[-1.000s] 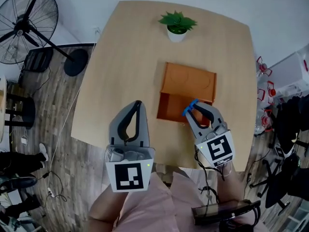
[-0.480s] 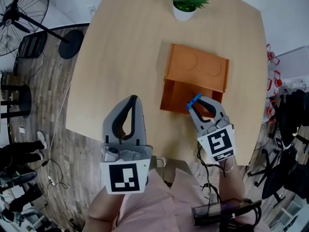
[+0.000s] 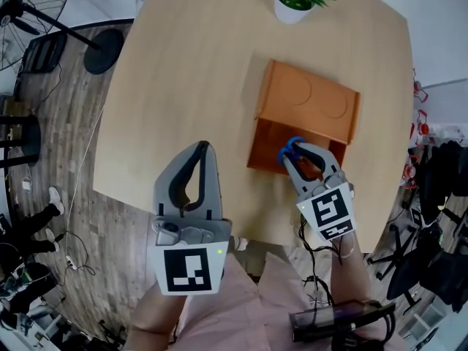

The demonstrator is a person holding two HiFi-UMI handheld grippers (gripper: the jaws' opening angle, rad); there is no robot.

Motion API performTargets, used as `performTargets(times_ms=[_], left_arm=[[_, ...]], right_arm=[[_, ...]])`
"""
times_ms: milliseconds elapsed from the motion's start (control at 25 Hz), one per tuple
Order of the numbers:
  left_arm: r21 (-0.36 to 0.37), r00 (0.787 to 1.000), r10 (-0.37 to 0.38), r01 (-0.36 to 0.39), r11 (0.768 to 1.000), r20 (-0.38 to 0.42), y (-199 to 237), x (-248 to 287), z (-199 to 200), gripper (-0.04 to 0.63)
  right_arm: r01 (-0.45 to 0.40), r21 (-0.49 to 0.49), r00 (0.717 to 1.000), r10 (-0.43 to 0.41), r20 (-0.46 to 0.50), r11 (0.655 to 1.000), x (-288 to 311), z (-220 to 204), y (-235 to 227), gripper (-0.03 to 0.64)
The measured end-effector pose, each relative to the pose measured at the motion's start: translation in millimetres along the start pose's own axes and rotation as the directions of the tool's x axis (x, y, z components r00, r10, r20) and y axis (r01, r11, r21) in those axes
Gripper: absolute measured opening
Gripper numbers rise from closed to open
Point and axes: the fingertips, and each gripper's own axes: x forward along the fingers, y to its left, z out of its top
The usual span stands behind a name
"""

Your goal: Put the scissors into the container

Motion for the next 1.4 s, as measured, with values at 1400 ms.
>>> performTargets(times_ms=[1400], left_arm=[[0.039, 0.988, -0.009, 0.003, 0.999, 0.156, -12.0, -58.8, 53.3, 0.005]], right_arm=[[0.087, 0.076, 0.948, -0.106, 0.301, 0.993, -75.2, 90.2, 18.6, 0.075]])
